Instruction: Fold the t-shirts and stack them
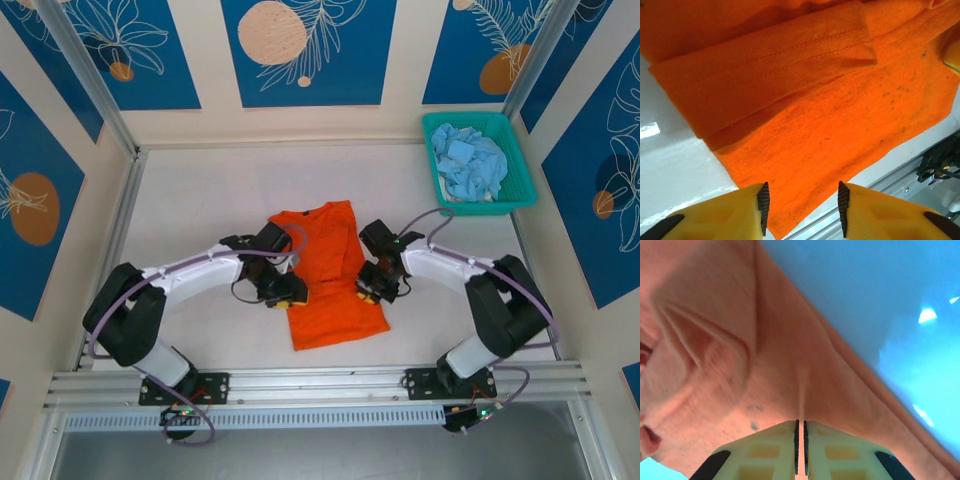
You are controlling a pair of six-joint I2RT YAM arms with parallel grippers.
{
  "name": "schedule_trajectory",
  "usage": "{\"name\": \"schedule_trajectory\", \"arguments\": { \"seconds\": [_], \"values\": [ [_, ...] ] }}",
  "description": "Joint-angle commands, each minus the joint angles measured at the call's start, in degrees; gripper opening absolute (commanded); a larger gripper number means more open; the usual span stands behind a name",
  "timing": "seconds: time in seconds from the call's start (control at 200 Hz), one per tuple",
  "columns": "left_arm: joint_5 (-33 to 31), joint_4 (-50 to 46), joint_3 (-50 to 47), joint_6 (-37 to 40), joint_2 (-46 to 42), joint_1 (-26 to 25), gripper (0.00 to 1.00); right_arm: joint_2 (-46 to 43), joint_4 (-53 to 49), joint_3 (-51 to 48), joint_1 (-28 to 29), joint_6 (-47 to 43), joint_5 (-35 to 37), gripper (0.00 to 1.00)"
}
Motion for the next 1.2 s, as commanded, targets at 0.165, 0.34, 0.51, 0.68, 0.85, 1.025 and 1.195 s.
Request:
{"name": "schedule_trajectory", "arguments": {
  "seconds": [0.165, 0.34, 0.51, 0.68, 0.85, 1.025, 1.195],
  "values": [
    [-1.89, -5.98, 4.27, 5.92, -0.61, -0.09, 0.48, 9.14, -4.73, 10.61, -2.69, -5.06, -1.93, 0.15],
    [-2.27, -7.57, 4.27, 9.0, -2.04, -0.17, 0.49, 12.61, -4.08, 15.19, -4.24, -3.7, -3.81, 0.15],
    [0.36, -7.88, 5.42, 12.36, -1.84, -1.3, 0.5, 16.2, -3.03, 18.78, -5.74, -2.62, -5.43, 0.16],
    [1.06, -10.35, 10.91, 15.16, 2.72, -4.82, 0.52, 18.35, -2.98, 21.5, -6.85, -2.45, -7.29, 0.16],
    [-3.5, -9.17, 14.7, 12.34, 9.17, -5.76, 0.52, 15.96, -3.86, 23.02, -7.49, -3.26, -6.5, 0.2],
    [-7.28, -8.15, 20.71, 9.78, 15.87, -5.23, 0.52, 10.38, -3.86, 20.2, -7.44, -6.07, -4.81, 0.26],
    [-9.35, -7.75, 25.24, 9.69, 20.16, -3.2, 0.52, 6.58, -2.37, 14.74, -7.56, -7.17, -5.24, 0.27]
  ]
}}
